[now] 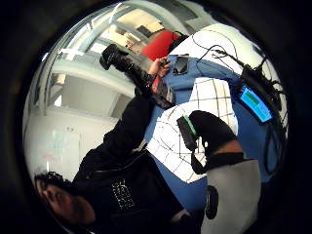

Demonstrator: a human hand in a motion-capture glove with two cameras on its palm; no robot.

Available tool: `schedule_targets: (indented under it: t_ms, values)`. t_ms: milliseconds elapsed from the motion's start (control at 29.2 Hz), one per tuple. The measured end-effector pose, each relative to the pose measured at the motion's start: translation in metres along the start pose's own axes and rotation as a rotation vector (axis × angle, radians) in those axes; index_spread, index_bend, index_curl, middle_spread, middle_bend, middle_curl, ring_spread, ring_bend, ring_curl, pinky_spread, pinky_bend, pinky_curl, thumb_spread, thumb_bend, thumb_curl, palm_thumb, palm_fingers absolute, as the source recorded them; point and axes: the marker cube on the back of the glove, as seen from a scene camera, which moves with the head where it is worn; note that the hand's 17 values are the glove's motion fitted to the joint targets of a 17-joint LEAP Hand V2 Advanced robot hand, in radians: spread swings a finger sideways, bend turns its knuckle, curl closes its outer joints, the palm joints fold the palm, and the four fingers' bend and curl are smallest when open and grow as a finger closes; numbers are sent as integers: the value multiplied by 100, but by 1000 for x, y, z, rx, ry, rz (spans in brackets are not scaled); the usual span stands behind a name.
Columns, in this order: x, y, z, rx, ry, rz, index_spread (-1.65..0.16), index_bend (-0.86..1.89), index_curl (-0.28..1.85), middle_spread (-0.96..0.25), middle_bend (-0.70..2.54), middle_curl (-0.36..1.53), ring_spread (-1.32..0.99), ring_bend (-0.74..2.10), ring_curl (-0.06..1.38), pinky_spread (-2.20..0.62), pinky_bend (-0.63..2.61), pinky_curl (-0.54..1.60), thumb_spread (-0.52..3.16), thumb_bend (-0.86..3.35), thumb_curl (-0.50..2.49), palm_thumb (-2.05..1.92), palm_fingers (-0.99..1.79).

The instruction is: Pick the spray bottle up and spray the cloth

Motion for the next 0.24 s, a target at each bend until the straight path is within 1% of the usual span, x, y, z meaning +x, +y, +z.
schedule_targets:
  t_ms: [137, 240]
  values:
    - [3, 19, 0, -49, 15, -14, -35, 16, 32, 5, 24, 38, 7, 23, 31, 23, 31, 34, 114, -2, 46, 68, 22]
    - [3, 22, 0, -61, 19, -17, -36, 16, 32, 5, 24, 37, 7, 21, 30, 23, 30, 34, 113, -2, 44, 68, 22]
